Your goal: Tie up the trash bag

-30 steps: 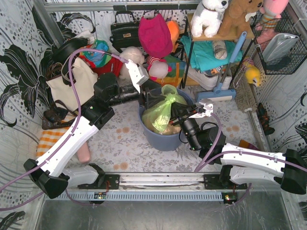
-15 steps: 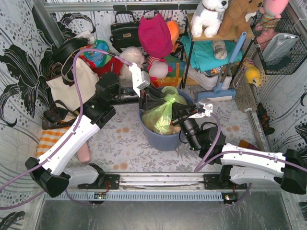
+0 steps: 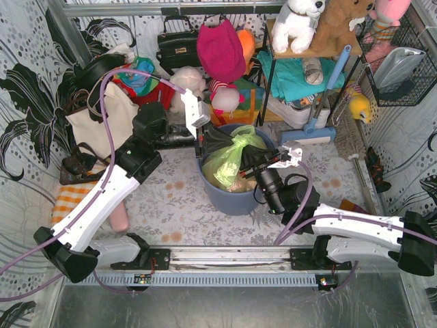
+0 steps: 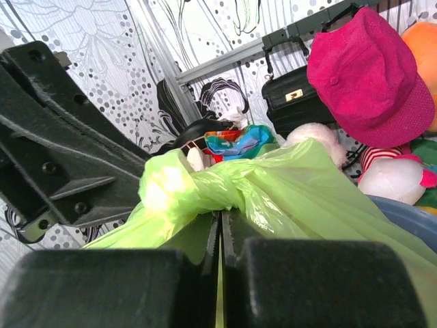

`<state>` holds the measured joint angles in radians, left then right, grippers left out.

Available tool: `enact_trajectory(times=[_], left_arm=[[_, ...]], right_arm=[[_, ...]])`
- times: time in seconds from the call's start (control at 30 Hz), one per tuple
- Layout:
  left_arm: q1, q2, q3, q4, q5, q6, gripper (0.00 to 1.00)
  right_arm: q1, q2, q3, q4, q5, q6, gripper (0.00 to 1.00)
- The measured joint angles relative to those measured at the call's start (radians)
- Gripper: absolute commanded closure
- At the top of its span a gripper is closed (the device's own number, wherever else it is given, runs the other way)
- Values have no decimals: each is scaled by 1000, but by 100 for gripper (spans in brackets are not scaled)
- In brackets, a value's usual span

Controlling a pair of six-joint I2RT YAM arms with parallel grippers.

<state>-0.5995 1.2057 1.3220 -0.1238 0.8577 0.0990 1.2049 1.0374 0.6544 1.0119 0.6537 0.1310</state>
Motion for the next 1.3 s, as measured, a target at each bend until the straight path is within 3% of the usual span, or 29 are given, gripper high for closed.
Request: enact_trajectory(times=[0.33, 1.0, 1.3], left_arm=[[0, -77, -90, -5, 2, -67, 96], [7, -87, -192, 48, 59, -213, 91], [17, -101, -213, 77, 63, -274, 87]], right_arm=[[0, 97, 0, 175, -45, -88, 100], [-2, 271, -11, 562, -129, -266, 100], [-2, 291, -9, 591, -154, -293, 100]])
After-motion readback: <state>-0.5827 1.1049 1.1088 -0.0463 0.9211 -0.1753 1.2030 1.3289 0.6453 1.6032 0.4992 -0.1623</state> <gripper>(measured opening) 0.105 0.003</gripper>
